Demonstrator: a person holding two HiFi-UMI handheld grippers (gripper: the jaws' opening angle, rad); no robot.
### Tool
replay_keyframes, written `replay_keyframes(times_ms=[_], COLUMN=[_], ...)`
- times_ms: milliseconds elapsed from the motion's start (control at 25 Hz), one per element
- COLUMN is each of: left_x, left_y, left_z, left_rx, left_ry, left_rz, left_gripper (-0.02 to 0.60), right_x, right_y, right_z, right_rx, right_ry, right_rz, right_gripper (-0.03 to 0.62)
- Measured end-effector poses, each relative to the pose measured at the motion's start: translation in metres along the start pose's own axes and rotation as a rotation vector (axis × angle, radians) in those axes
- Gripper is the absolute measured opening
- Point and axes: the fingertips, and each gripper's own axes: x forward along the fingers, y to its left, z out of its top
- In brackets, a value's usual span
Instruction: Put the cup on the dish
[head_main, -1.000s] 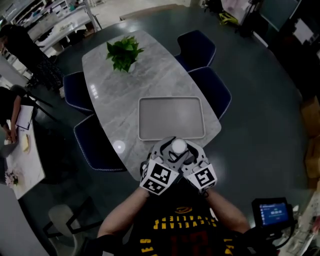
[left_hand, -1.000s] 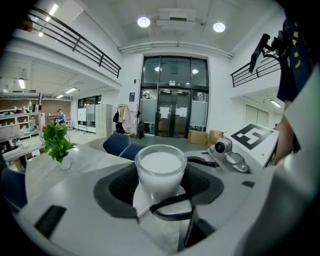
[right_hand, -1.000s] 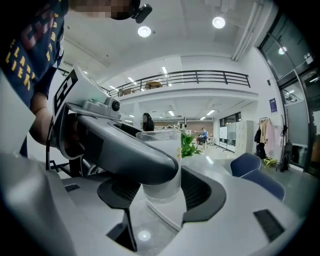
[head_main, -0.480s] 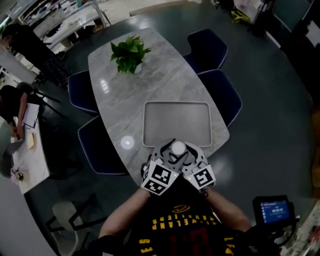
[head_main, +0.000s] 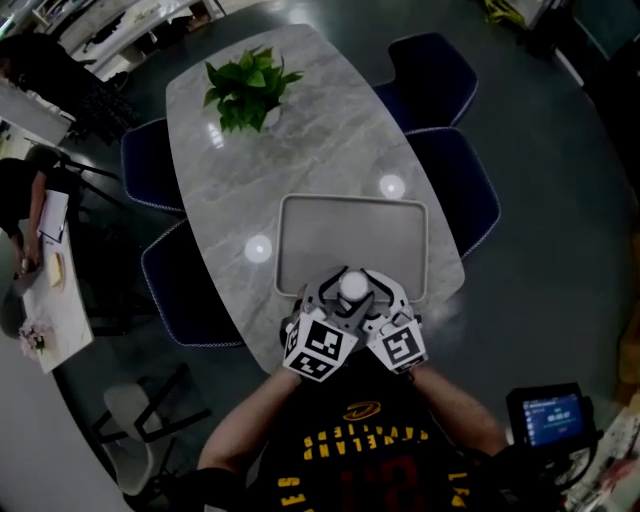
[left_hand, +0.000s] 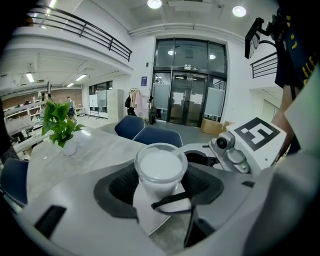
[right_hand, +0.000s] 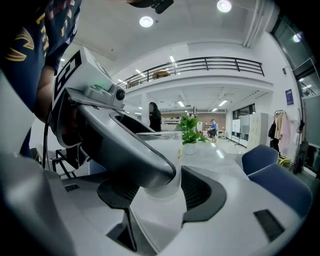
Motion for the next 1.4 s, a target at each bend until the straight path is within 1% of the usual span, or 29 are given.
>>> replay_keyframes(times_ms=[160, 320, 480, 760, 960, 1080, 1240, 1400], left_x=[0.021, 0.036, 0.051, 0.090, 0.098, 0.104, 0.109, 0.110], left_y=[0.013, 0.022, 0.033, 0.069, 0.069, 0.069, 0.067, 0.066], left_z=[-0.009, -0.013, -0.022, -0.040, -0.047, -0.050, -0.056, -0.060], left_rx=[0.020, 0.045, 0.030, -0.013, -0.008, -0.005, -0.013, -0.022], left_ry=[0.029, 0.054, 0.077, 0.115, 0.138, 0.139, 0.129, 0.128], left_rz=[0.013, 0.032, 0.052, 0.075, 0.082, 0.081, 0.082, 0.083], left_gripper=[0.264, 0.264, 0.264, 0.264, 0.264, 0.264, 0.264, 0.264], right_x=[0.015, 0.026, 0.039, 0.077, 0.078, 0.080, 0.079, 0.079], right_y=[-0.012, -0.022, -0.029, -0.054, -0.059, -0.062, -0.065, -0.064], right_z=[-0.022, -0.034, -0.047, -0.079, -0.090, -0.091, -0.097, -0.103], right_rx=[-0.018, -0.043, -0.064, -0.084, -0.100, -0.103, -0.158, -0.190], right_ry=[0.041, 0.071, 0.103, 0.168, 0.200, 0.216, 0.266, 0.296], right_rz=[0.021, 0.036, 0.064, 0.116, 0.119, 0.103, 0.093, 0.095], right_gripper=[0.258, 0.258, 0.258, 0.258, 0.258, 0.258, 0.258, 0.258])
